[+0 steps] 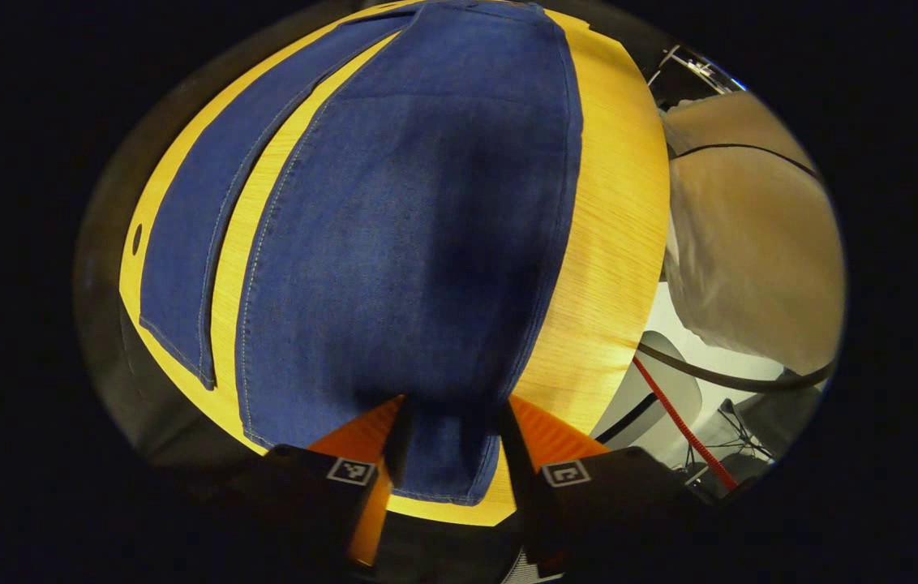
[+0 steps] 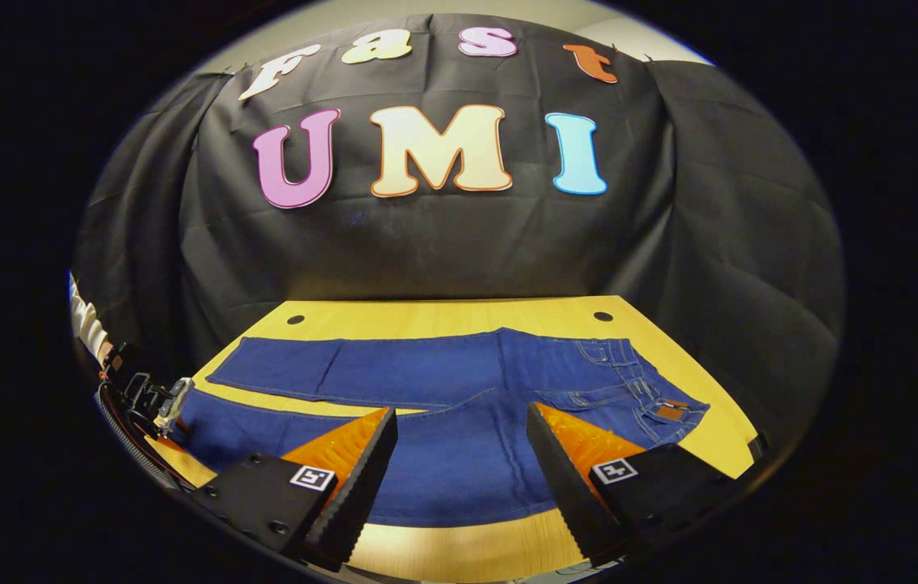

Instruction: Grasp the waist and the cuffs of the jeans and fold them to make the two legs overlap; first hold the waist and fold one-third of the jeans toward the cuffs, then hold the cuffs and fold the remaining one-third in the same direction to finish folding.

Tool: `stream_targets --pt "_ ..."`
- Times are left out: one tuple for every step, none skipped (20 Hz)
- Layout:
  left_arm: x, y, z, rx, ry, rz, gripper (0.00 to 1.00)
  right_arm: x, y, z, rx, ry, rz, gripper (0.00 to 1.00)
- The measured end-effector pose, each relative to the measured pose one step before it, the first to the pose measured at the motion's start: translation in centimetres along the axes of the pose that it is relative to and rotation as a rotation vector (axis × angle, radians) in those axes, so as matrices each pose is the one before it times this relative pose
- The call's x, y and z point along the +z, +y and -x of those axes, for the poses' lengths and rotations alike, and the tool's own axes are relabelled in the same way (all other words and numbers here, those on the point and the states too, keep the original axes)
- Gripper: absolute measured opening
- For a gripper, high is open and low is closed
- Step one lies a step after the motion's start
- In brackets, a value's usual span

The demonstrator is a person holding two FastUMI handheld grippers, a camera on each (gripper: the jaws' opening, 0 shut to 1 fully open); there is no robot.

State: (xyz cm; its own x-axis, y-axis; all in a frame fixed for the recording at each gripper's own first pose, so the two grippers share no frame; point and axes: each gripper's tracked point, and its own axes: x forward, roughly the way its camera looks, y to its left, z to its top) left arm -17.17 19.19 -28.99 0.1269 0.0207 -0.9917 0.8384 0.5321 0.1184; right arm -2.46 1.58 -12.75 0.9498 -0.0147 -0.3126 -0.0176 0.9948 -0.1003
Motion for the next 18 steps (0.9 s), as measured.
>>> stream_targets --pt "0.265 0.399 -0.087 0.00211 -0.0047 -0.00459 0.46 0.034 -0.26 0.084 -0.00515 -0.00043 -0.00405 0.95" --pt "0.139 0.35 0.295 0.00081 -0.00331 -0.00567 0.36 0.132 -0.278 0.065 -0.00461 0.00075 -0.00261 0.95" --pt "0.046 0.021 -0.225 0.00527 -0.00346 -0.01313 0.2 -0.039 -0.264 0.25 -0.00558 0.00077 -0.00144 0.94" --pt "0.066 -0.033 0.054 -0.00441 0.00098 -0.00467 0.13 0.227 -0.27 0.131 -0.00551 -0.004 -0.00328 0.95" --pt "0.125 -0.107 0.097 -0.00774 0.00193 -0.0064 0.0 0.134 -0.116 0.092 -0.00253 -0.00646 -0.00813 0.99" --pt "-0.106 -0.001 0.149 -0.00834 0.00521 -0.007 0.0 0.423 0.016 0.041 0.0021 -0.00654 -0.01572 0.95" --pt "0.063 -0.043 0.112 -0.00621 0.00266 -0.00056 0.0 0.399 0.165 0.09 0.0071 -0.00754 -0.01953 0.99" --pt "-0.001 0.045 -0.141 -0.00508 0.0005 -0.00172 0.0 0.469 0.046 0.158 0.00762 -0.00582 -0.01547 0.99" --pt "0.052 0.081 -0.115 -0.00335 -0.0015 -0.0046 0.0 0.373 -0.115 -0.16 0.00772 -0.00245 -0.00453 0.99" --pt "-0.009 -0.025 0.027 -0.00055 -0.00075 -0.0006 0.0 0.285 -0.157 -0.004 0.01014 0.01181 0.00772 0.98" --pt "0.019 0.013 0.019 0.00097 0.00034 0.00116 0.0 0.126 -0.387 -0.084 0.00823 0.01559 0.01429 0.99" --pt "0.055 0.039 -0.022 0.00263 -0.00018 0.00407 0.0 0.293 -0.459 0.117 0.01063 0.0159 0.01758 0.94" --pt "-0.003 -0.071 0.055 0.00371 0.001 0.00208 0.0 0.264 -0.656 0.051 0.01133 0.01687 0.01393 0.99" --pt "-0.054 -0.022 0.018 0.00326 0.00266 -0.00042 0.0 0.31 -0.579 -0.006 0.01639 0.02242 0.0084 0.99" --pt "-0.063 -0.029 -0.018 0.00234 0.00333 0.00327 0.0 0.232 -0.691 -0.18 0.01783 0.02376 0.00624 0.94" --pt "0.022 0.022 -0.001 0.00104 0.00552 0.00933 0.0 0.371 -0.856 -0.253 0.0153 0.01878 0.0076 0.94" --pt "-0.039 0.004 -0.012 0.00275 0.00709 0.00978 0.0 0.287 -1.026 -0.135 0.00637 0.02132 0.00998 0.99" --pt "0.023 -0.072 0.045 0.00545 0.00504 0.00936 0.0 0.304 -1.039 -0.23 0.00378 0.01554 0.01264 0.94"
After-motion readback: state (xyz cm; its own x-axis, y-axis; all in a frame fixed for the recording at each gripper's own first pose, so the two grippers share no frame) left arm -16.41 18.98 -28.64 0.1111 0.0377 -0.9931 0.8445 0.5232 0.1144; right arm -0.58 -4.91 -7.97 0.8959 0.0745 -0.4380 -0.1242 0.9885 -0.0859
